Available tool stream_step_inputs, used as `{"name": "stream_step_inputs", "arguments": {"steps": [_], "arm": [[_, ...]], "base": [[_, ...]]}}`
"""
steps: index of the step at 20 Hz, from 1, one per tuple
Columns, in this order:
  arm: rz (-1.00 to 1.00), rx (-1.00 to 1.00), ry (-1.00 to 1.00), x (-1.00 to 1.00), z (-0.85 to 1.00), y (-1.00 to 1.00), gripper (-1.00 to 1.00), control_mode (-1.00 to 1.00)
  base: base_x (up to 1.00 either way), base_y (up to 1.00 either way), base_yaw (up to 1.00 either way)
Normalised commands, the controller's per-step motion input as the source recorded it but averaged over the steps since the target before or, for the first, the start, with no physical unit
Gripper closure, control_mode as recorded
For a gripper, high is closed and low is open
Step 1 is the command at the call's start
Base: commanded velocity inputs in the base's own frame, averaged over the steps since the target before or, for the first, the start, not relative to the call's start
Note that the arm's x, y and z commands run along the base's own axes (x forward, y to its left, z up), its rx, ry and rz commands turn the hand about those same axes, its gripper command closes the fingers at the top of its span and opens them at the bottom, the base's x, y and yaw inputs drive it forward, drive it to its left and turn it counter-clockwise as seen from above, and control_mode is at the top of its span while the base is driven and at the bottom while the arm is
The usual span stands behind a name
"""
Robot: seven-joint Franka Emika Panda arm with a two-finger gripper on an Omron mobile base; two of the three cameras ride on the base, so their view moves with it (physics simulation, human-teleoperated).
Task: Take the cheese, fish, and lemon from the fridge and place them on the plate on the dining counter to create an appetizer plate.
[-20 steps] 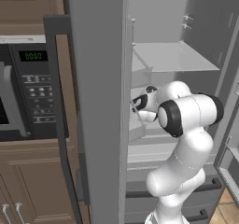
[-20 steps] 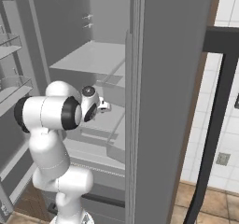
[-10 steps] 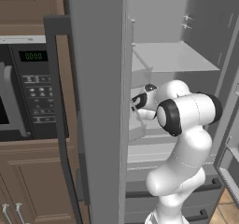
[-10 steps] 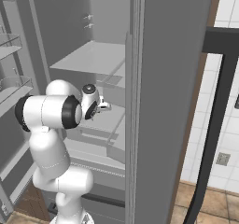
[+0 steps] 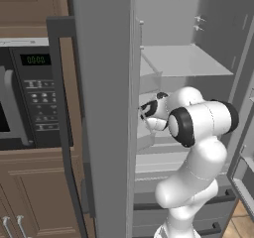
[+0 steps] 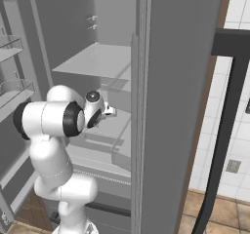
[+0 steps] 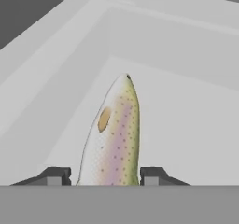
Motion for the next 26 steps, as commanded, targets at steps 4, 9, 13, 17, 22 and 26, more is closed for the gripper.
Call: {"name": "stream_step_inputs", "arguments": {"steps": [4,9,13,17,22,26], "arm": [[0.00,0.00,-0.07,-0.54,-0.22,-0.45,1.00,-1.00],[0.00,0.00,0.00,-0.76,-0.05,-0.50,1.00,-1.00],[0.06,0.00,0.10,-0.89,0.17,-0.08,1.00,-1.00],[0.01,0.00,0.17,-0.64,0.52,-0.04,1.00,-1.00],[0.00,0.00,0.20,-0.57,0.94,-0.16,1.00,-1.00],[0.00,0.00,0.24,-0.58,0.96,-0.18,1.00,-1.00]], "base": [[0.00,0.00,0.00],[0.00,0.00,0.00],[0.00,0.00,0.00],[0.00,0.00,0.00],[0.00,0.00,0.00],[0.00,0.00,0.00]]}}
